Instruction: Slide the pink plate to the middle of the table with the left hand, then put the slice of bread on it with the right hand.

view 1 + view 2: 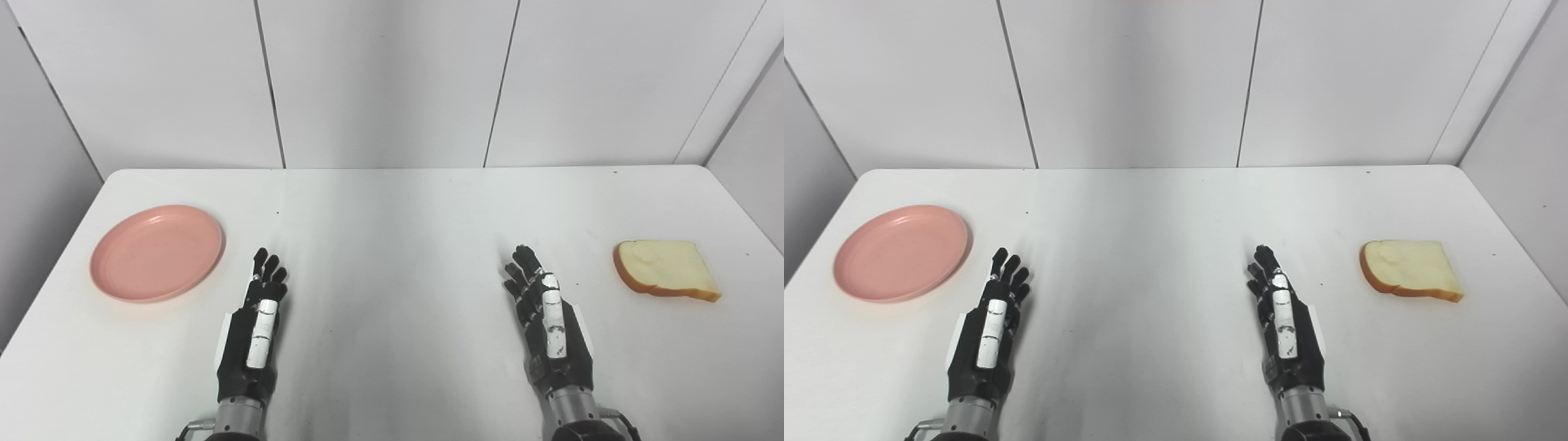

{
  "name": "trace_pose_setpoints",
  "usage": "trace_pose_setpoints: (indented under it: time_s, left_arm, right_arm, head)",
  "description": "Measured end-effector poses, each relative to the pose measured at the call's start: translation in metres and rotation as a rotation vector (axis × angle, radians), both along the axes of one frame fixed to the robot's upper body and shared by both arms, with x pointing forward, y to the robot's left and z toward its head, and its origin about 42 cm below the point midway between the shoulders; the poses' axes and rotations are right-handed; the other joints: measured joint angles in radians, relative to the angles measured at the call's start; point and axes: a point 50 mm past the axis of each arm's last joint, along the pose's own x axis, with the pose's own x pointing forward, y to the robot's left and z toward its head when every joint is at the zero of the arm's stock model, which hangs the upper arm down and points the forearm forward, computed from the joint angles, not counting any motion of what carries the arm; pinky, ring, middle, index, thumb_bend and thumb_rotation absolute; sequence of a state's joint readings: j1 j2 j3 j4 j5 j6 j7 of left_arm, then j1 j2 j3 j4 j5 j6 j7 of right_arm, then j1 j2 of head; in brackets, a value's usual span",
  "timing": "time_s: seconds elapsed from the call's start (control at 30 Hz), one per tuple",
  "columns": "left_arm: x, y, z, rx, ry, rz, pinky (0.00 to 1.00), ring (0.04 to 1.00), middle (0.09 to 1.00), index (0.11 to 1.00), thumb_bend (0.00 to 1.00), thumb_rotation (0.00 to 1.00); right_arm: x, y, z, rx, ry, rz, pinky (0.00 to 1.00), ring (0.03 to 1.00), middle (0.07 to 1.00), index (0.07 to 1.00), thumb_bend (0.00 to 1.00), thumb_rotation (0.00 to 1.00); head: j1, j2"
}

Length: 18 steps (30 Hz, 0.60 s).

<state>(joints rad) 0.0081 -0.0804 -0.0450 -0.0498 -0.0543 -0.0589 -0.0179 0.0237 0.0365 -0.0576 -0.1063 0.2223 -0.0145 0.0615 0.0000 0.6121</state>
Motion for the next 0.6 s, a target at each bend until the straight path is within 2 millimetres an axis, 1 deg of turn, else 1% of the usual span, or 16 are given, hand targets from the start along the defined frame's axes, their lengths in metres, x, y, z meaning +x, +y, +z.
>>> trace_pose_setpoints:
  time_s: [0.33, 0.43, 0.6]
  left_arm:
    - [0.0001, 0.0001, 0.0001, 0.000, 0.001, -0.001, 1.00, 0.978, 0.991, 0.993, 0.76, 0.85]
    - [-0.0001, 0.0002, -0.0002, 0.001, 0.009, -0.002, 1.00, 0.981, 0.991, 0.999, 0.77, 0.86]
    - [-0.0007, 0.0002, -0.0010, 0.002, 0.023, -0.004, 0.98, 0.981, 0.989, 0.999, 0.78, 0.86]
  right_arm:
    - [0.0002, -0.0002, -0.0001, 0.004, 0.001, -0.002, 0.96, 0.926, 0.928, 0.886, 0.78, 0.92]
    - [-0.0002, -0.0002, 0.0000, 0.004, 0.000, -0.002, 0.96, 0.930, 0.930, 0.886, 0.78, 0.92]
    - [-0.0003, 0.0000, 0.0005, 0.004, -0.001, -0.001, 0.96, 0.931, 0.933, 0.887, 0.79, 0.92]
  head:
    - [0.002, 0.005]
    - [0.003, 0.011]
    - [-0.002, 0.008]
